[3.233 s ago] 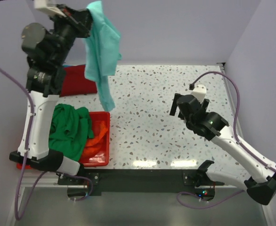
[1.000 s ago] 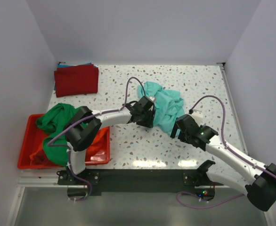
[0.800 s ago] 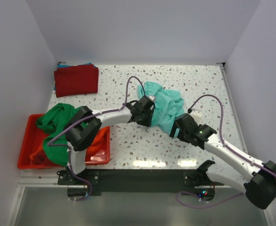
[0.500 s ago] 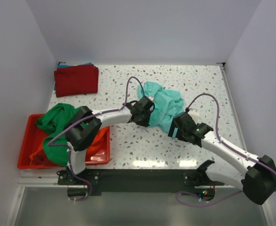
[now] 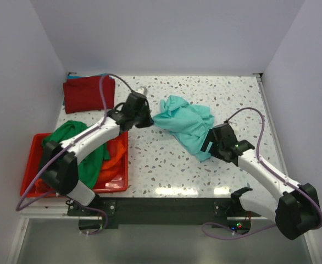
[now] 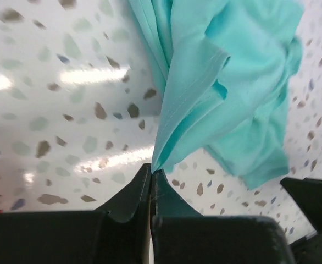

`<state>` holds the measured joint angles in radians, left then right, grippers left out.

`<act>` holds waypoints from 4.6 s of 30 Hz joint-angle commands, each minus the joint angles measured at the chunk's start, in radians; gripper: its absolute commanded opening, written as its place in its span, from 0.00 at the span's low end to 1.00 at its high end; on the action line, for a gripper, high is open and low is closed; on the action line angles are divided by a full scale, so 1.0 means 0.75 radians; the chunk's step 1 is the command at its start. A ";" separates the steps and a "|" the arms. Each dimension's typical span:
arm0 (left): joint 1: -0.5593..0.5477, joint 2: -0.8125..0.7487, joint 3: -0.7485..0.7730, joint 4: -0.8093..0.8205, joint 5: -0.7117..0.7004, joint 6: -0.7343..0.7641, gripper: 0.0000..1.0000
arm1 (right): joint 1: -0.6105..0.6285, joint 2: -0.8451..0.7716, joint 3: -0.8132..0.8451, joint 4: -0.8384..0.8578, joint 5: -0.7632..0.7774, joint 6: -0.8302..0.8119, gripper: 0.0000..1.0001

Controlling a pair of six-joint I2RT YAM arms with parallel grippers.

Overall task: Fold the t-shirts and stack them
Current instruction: Flatten the tshirt out

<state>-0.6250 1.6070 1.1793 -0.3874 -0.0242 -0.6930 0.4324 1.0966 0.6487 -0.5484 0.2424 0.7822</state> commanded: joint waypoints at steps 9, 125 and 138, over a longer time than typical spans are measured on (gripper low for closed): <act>0.199 -0.332 -0.112 -0.072 -0.190 -0.082 0.00 | -0.057 0.078 0.051 0.152 -0.131 -0.047 0.85; 0.138 0.371 0.825 0.063 0.135 0.282 1.00 | -0.662 -0.026 0.301 -0.216 -0.059 -0.286 0.00; 0.128 0.091 0.062 0.007 0.224 0.126 1.00 | -0.664 -0.073 0.213 -0.177 -0.203 -0.282 0.00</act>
<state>-0.5304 1.6859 1.2621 -0.3901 0.1181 -0.5526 -0.0639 1.0824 0.8356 -0.7128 0.1265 0.5587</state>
